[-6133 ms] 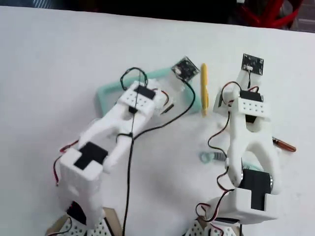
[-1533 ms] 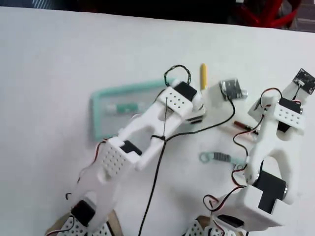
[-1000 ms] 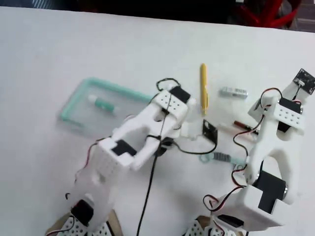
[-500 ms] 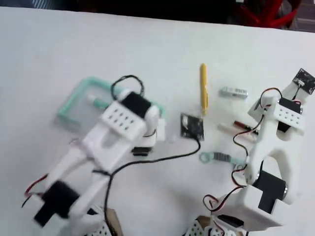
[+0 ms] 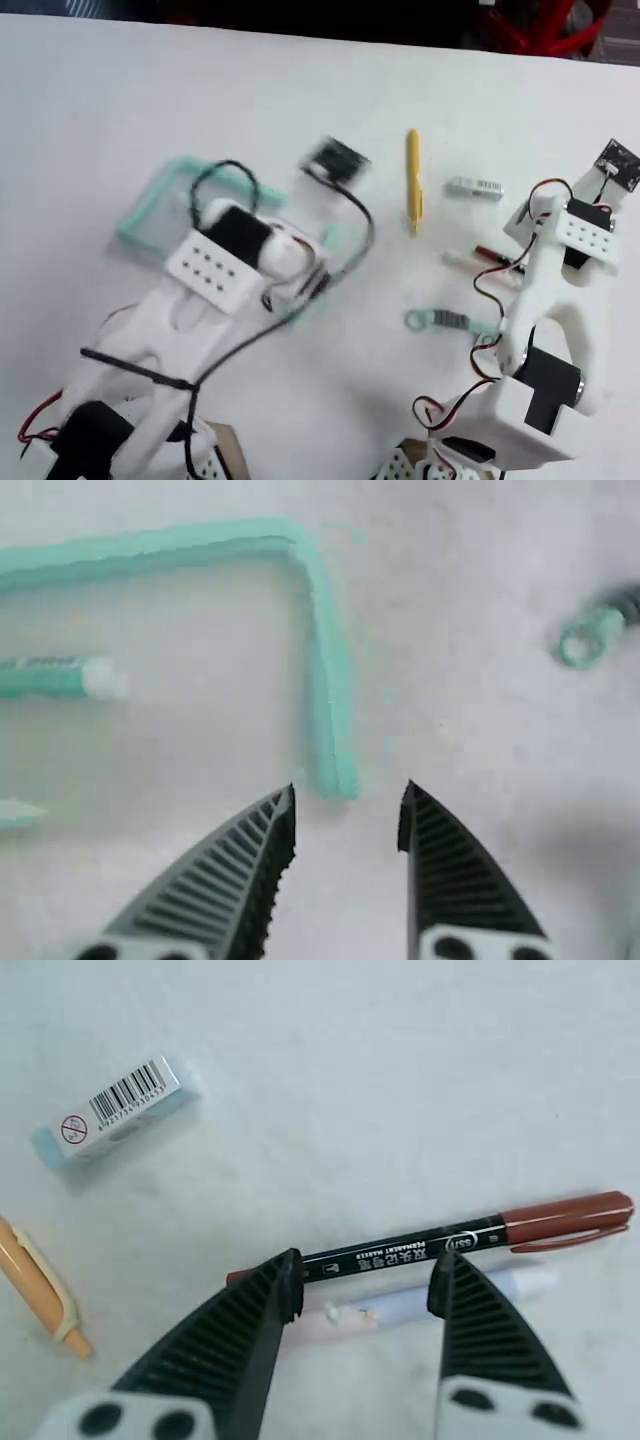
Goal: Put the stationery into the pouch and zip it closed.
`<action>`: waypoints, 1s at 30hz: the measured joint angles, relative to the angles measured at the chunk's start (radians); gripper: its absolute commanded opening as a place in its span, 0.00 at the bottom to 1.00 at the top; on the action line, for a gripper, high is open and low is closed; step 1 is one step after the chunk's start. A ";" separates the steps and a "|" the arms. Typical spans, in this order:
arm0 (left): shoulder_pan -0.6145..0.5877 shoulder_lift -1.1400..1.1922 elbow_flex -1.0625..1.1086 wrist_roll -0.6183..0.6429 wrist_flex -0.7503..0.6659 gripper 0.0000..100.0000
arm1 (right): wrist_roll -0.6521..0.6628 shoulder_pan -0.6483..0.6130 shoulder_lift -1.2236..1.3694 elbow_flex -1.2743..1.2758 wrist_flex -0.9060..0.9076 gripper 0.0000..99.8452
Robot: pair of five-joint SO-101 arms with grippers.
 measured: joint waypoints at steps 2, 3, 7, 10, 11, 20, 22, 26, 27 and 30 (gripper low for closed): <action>-0.077 0.023 0.000 0.064 -0.014 0.27 | 0.000 0.000 0.000 0.000 0.000 0.20; -0.107 0.040 0.000 0.087 -0.015 0.31 | 0.000 0.000 0.000 0.000 0.000 0.20; -0.098 0.109 0.025 0.103 -0.043 0.41 | 0.000 -0.002 0.000 0.000 0.000 0.20; -0.034 0.183 0.095 0.077 -0.133 0.38 | 0.000 0.000 0.000 0.000 0.000 0.20; -0.014 0.210 0.120 0.058 -0.176 0.37 | 0.000 0.000 0.000 0.000 0.000 0.20; -0.041 0.338 0.153 0.029 -0.322 0.37 | 0.017 -0.002 0.000 0.000 0.000 0.20; -0.041 0.347 0.153 0.029 -0.333 0.37 | 0.017 -0.002 0.000 0.000 0.000 0.20; -0.043 0.379 0.153 0.029 -0.371 0.37 | 0.021 -0.005 0.000 0.000 0.000 0.20; -0.043 0.390 0.153 0.023 -0.376 0.37 | 0.021 -0.005 0.000 0.000 0.000 0.20; -0.055 0.408 0.150 -0.014 -0.384 0.36 | 0.021 -0.005 0.000 0.000 0.000 0.20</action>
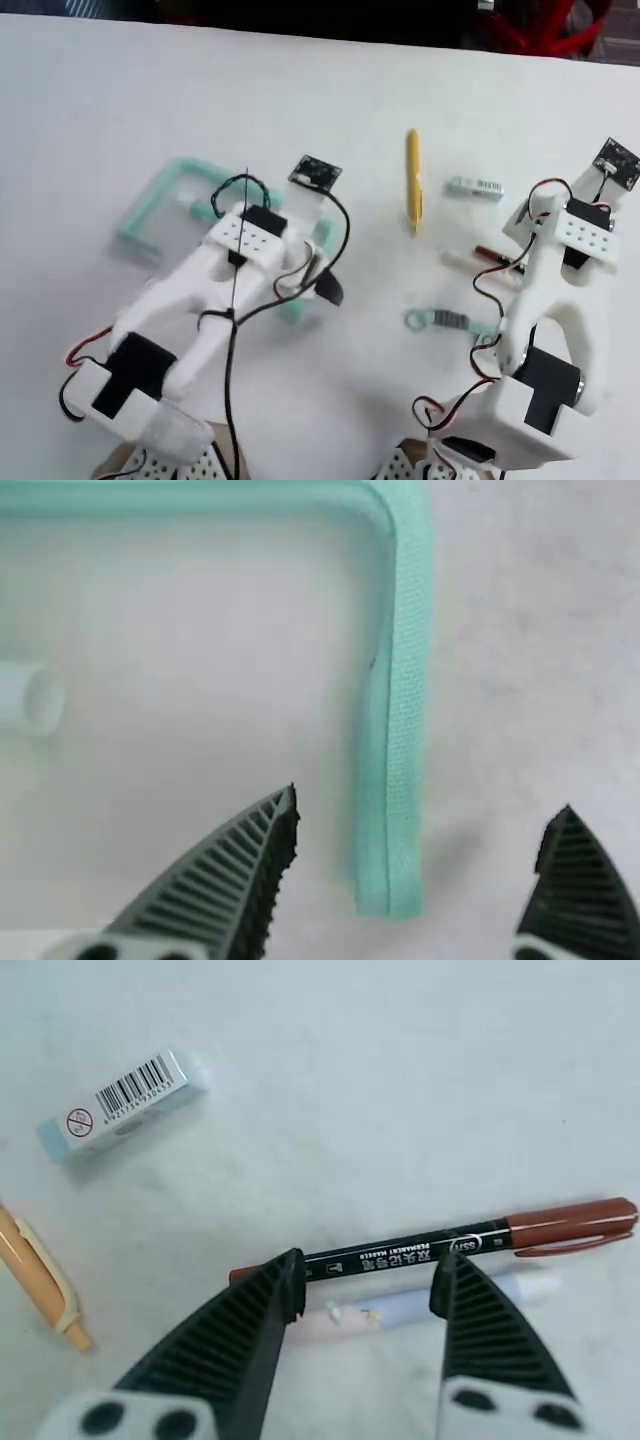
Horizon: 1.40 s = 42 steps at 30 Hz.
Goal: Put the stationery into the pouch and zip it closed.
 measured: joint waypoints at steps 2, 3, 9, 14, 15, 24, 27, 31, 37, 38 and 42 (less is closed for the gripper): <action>-0.003 0.000 -0.006 -0.021 0.000 0.33 | 0.000 0.000 0.000 0.000 0.000 0.20; -0.003 -0.005 -0.012 -0.044 0.015 0.32 | 0.000 0.000 0.000 0.000 0.000 0.20; 0.129 -0.118 -0.037 -0.250 0.149 0.34 | 0.000 0.000 0.000 0.000 0.000 0.20; 0.213 -0.129 -0.037 -0.319 0.190 0.35 | 0.000 0.000 0.000 0.000 0.000 0.20; 0.215 -0.115 -0.038 -0.324 0.190 0.35 | 0.000 0.000 0.000 0.000 0.000 0.20; 0.226 0.218 -0.255 -0.330 0.287 0.35 | 0.000 0.000 0.000 0.000 0.000 0.20; 0.239 0.298 -0.359 -0.328 0.373 0.35 | 0.000 0.000 0.000 0.000 0.000 0.20; 0.272 0.345 -0.399 -0.328 0.430 0.35 | 0.000 0.000 0.000 0.000 0.000 0.20; 0.190 0.354 -0.410 -0.328 0.486 0.35 | 0.000 0.000 0.000 0.000 0.000 0.20; 0.163 0.354 -0.410 -0.328 0.497 0.35 | 0.000 0.000 0.000 0.000 0.000 0.20; 0.077 0.354 -0.410 -0.367 0.560 0.31 | 0.000 0.000 0.000 0.000 0.000 0.20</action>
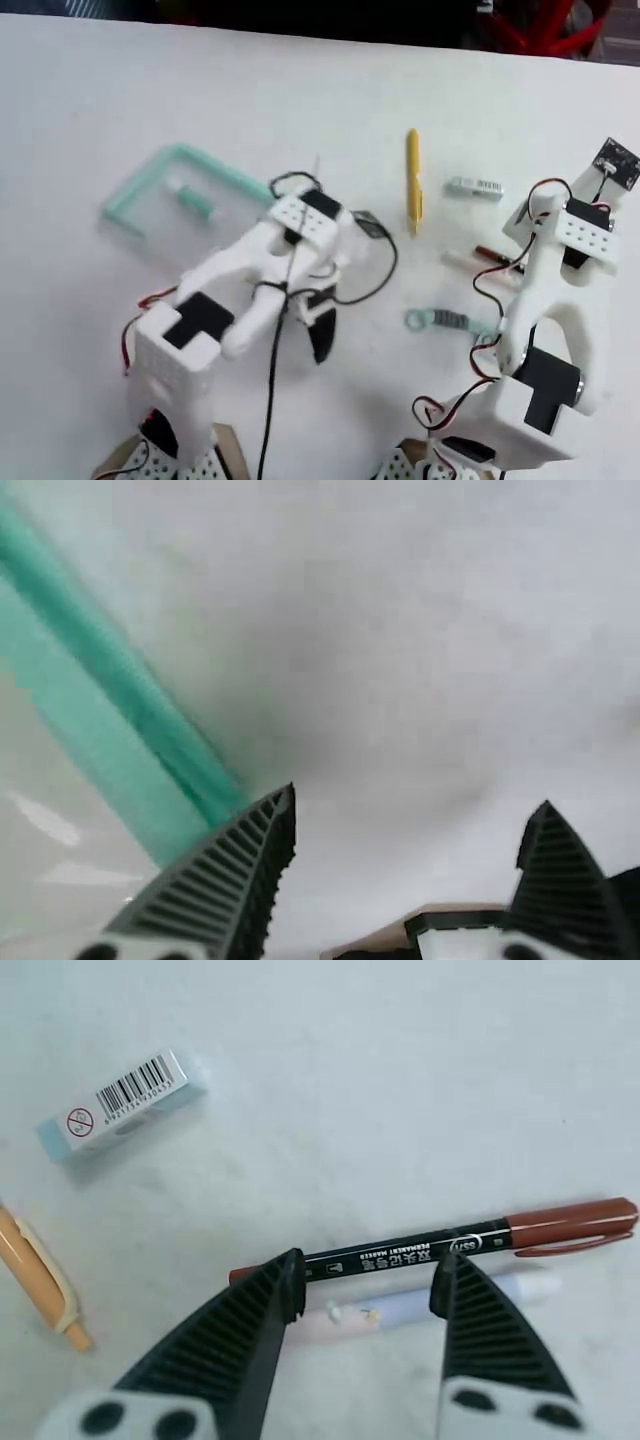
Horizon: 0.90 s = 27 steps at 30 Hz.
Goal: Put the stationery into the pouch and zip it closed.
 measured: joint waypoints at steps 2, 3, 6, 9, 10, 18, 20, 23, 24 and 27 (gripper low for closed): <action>-0.037 0.000 0.000 -0.034 0.029 0.30 | 0.000 0.000 0.000 0.000 0.000 0.20; -0.061 0.000 0.000 -0.048 0.035 0.30 | 0.000 0.000 0.000 0.000 0.000 0.20; -0.163 0.000 0.000 -0.089 0.038 0.30 | 0.000 0.000 0.000 0.000 0.000 0.20; -0.279 -0.002 0.000 -0.138 0.046 0.30 | 0.000 0.000 0.000 0.000 0.000 0.20; -0.311 -0.008 0.000 -0.155 0.046 0.30 | 0.000 0.000 0.000 0.000 0.000 0.20; -0.491 -0.270 0.000 -0.273 0.100 0.30 | 0.000 -0.017 0.000 0.000 0.000 0.20; -0.534 -0.342 0.000 -0.307 0.103 0.30 | 0.000 -0.017 0.000 0.000 0.000 0.20; -0.562 -0.428 0.026 -0.341 0.101 0.33 | 0.000 -0.017 0.000 0.000 0.000 0.20; -0.559 -0.453 0.061 -0.347 0.100 0.33 | 0.000 -0.017 0.000 0.000 0.000 0.20; -0.519 -0.525 0.230 -0.351 0.000 0.33 | 0.000 -0.017 0.000 0.000 0.000 0.20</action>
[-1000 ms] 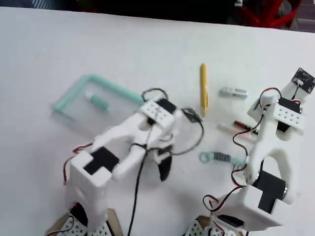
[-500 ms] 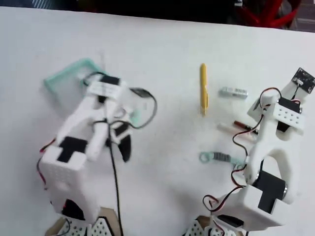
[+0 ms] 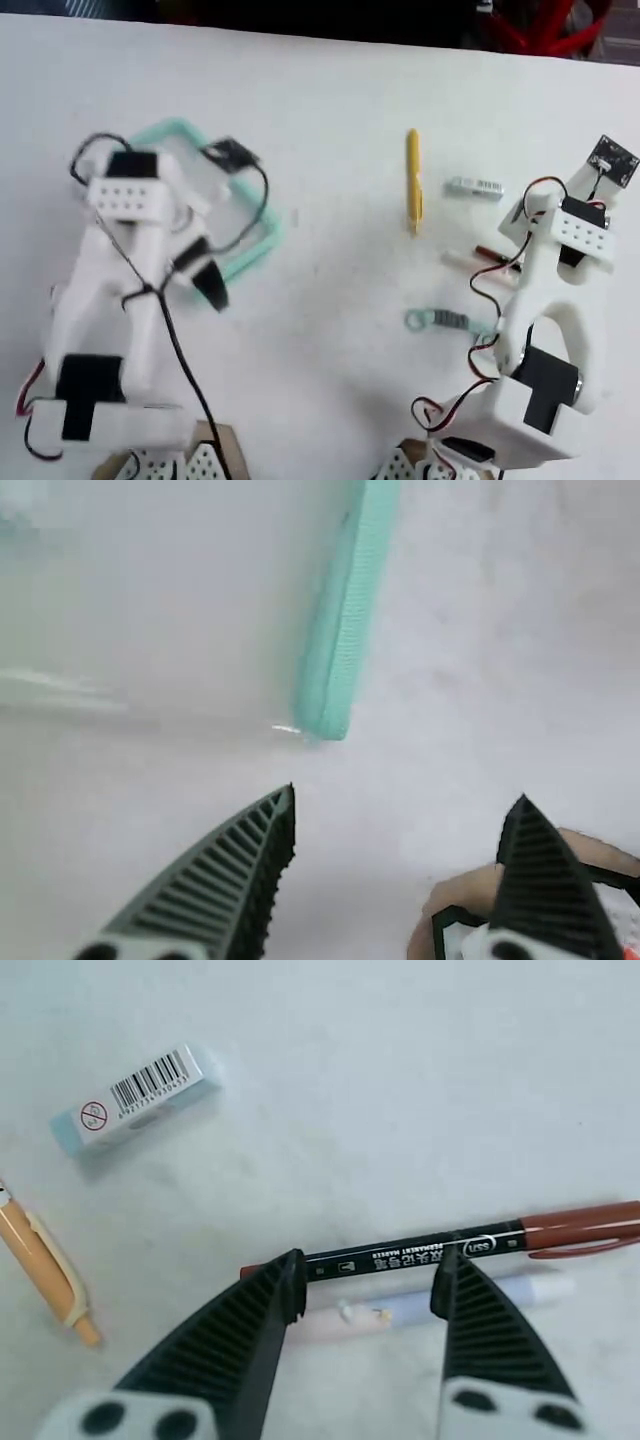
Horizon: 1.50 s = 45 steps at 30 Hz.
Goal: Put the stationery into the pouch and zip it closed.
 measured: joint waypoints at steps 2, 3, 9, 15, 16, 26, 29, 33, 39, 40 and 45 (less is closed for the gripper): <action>0.029 -0.061 0.121 -0.005 -0.083 0.33 | 0.000 0.000 0.000 0.000 0.000 0.21; 0.038 -0.094 0.175 -0.011 -0.127 0.33 | 0.000 0.000 0.000 0.000 0.000 0.21; 0.138 -0.275 0.387 -0.086 -0.189 0.33 | 0.000 0.000 0.000 0.000 0.000 0.21; 0.195 -0.245 0.470 -0.064 -0.327 0.35 | 0.000 0.000 0.000 0.000 0.000 0.21; 0.201 -0.219 0.470 -0.058 -0.339 0.35 | 0.000 0.000 0.000 0.000 0.000 0.21; 0.077 0.103 0.307 -0.041 -0.342 0.34 | 0.000 0.000 0.000 0.000 0.000 0.21; 0.015 0.147 0.249 -0.086 -0.299 0.32 | 0.000 0.000 0.000 0.000 0.000 0.21; -0.084 0.157 0.180 -0.123 -0.282 0.33 | 0.000 0.000 0.000 0.000 0.000 0.21; -0.275 0.166 0.068 -0.127 -0.347 0.35 | 0.000 0.000 0.000 0.000 0.000 0.21; -0.304 0.166 0.061 -0.129 -0.377 0.35 | 0.000 0.000 0.000 0.000 0.000 0.21; -0.373 0.166 0.035 -0.157 -0.457 0.35 | 0.000 0.000 0.000 0.000 0.000 0.21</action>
